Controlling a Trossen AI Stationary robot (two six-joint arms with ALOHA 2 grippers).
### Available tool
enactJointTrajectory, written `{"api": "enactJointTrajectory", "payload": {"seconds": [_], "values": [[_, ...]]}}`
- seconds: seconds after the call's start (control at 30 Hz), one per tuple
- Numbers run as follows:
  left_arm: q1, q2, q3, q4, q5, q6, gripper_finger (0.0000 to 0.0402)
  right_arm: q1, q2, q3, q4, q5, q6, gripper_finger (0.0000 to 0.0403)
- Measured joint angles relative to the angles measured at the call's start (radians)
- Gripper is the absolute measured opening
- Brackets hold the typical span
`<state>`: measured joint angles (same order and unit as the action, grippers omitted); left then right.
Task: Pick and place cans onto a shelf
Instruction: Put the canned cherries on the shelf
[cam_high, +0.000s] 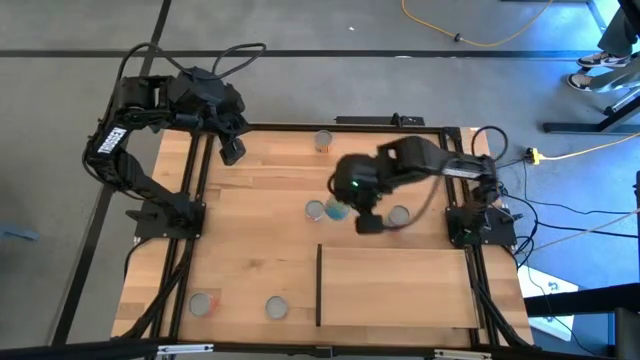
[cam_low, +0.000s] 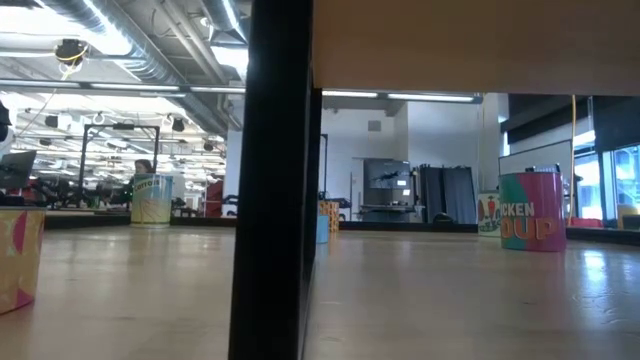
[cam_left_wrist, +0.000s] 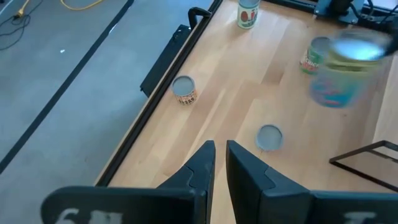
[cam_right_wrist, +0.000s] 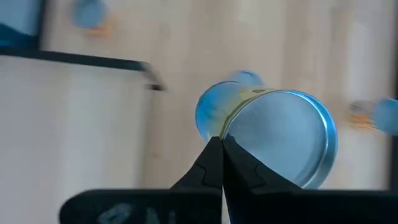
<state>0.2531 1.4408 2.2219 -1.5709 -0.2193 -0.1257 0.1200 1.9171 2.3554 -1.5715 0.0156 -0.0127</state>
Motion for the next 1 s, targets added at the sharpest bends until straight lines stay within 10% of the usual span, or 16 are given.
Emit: {"api": "enactJointTrajectory", "payload": {"seconds": [0.43,1.0], "values": [[0.000,0.045,0.000,0.000,0.000,-0.029,0.0034,0.312,0.021,0.000,0.032,-0.028,0.140,0.0000],[-0.007,0.052,-0.183,0.001,0.000,0.004,0.0034,0.442,0.127,0.000,0.192,-0.044,0.358,0.0000]]}}
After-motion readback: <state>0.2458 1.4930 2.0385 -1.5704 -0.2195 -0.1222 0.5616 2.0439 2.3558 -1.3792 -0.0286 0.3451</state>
